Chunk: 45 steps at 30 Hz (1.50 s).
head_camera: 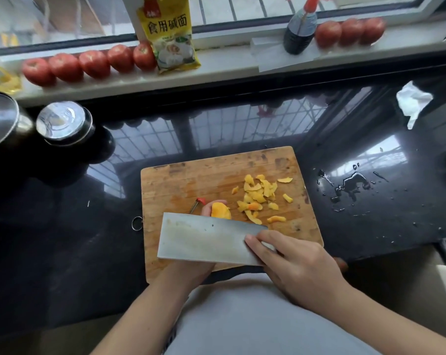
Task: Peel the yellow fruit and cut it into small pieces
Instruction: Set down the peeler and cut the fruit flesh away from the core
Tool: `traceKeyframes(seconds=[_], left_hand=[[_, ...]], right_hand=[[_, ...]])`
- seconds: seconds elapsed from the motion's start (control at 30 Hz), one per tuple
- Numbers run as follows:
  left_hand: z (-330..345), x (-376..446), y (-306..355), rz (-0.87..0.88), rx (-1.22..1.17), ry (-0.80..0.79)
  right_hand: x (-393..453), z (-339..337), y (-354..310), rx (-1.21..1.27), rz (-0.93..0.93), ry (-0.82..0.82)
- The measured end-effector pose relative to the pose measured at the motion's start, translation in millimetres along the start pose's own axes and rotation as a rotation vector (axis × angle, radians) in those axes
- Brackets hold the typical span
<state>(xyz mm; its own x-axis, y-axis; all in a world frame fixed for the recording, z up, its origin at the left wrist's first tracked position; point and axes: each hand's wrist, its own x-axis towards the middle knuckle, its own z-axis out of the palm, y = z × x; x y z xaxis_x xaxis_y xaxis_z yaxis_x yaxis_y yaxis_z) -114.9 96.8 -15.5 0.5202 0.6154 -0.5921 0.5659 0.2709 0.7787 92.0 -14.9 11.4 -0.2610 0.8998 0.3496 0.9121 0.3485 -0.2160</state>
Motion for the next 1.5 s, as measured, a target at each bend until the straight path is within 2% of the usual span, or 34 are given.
traceKeyframes(seconds=[0.03, 0.07, 0.1, 0.13, 0.2, 0.3, 0.37, 0.47, 0.6, 0.77, 0.87, 0.97, 1.03, 1.13, 1.2, 1.27, 1.37, 1.43, 1.5], left_hand=[[7.7, 0.1, 8.2, 0.048, 0.064, 0.139], [7.0, 3.9, 14.9, 0.111, 0.152, 0.106], [7.2, 4.0, 18.1, 0.163, 0.101, 0.159], [7.3, 2.0, 22.9, 0.163, 0.124, 0.133], [6.9, 1.8, 26.1, 0.139, 0.053, 0.083], [8.6, 6.8, 25.4, 0.18, -0.086, 0.131], [13.0, 9.3, 29.3, 0.14, -0.255, 0.096], [21.9, 14.2, 34.4, -0.025, -0.51, 0.032], [27.5, 19.4, 36.7, 0.012, -0.502, -0.034], [25.2, 24.2, 32.0, -0.011, -0.618, -0.039], [13.8, 23.2, 25.3, -0.027, -0.766, -0.005], [-16.2, 22.3, 8.5, -0.077, -0.817, 0.138], [-44.8, 28.4, -7.9, -0.131, -0.63, 0.302], [-83.2, 57.2, -36.3, -0.215, 0.022, 0.495], [-92.7, 78.0, -45.1, -0.174, 0.355, 0.472], [-90.2, 93.4, -42.9, -0.13, 0.648, 0.385], [-85.1, 91.3, -33.6, -0.144, 0.835, 0.338], [-80.1, 71.7, -29.0, -0.111, 0.902, 0.479], [-64.8, 47.9, -33.3, 0.08, 1.015, 0.593]], right_hand=[[-0.6, 0.1, 0.6, -0.003, 0.003, 0.0], [-1.2, 0.4, 1.2, -0.006, 0.007, 0.002], [-1.8, 0.6, 1.9, -0.007, 0.012, 0.004], [-2.6, 1.2, 2.7, -0.011, 0.019, 0.005], [-4.0, 2.6, 4.5, -0.02, 0.032, 0.003], [-5.8, 5.9, 6.2, -0.035, 0.042, 0.0], [-7.1, 9.0, 7.6, -0.053, 0.074, 0.003], [-10.3, 13.1, 13.6, -0.064, 0.15, 0.002], [-18.9, 18.3, 25.8, -0.017, 0.281, 0.001], [-21.1, 25.1, 47.8, 0.054, 0.632, 0.027], [-17.6, 26.4, 53.4, 0.053, 0.698, 0.045], [-8.3, 35.7, 52.2, 0.078, 0.663, 0.006], [-0.3, 45.8, 50.6, 0.08, 0.71, -0.077], [5.9, 54.3, 41.0, 0.121, 0.76, -0.084], [10.6, 52.8, 33.4, 0.128, 0.77, -0.079], [14.4, 52.1, 31.4, 0.117, 0.766, -0.087], [17.1, 53.4, 34.6, 0.109, 0.763, -0.091], [15.3, 52.1, 36.6, 0.115, 0.79, -0.072], [10.6, 50.3, 37.2, 0.12, 0.824, -0.051]])
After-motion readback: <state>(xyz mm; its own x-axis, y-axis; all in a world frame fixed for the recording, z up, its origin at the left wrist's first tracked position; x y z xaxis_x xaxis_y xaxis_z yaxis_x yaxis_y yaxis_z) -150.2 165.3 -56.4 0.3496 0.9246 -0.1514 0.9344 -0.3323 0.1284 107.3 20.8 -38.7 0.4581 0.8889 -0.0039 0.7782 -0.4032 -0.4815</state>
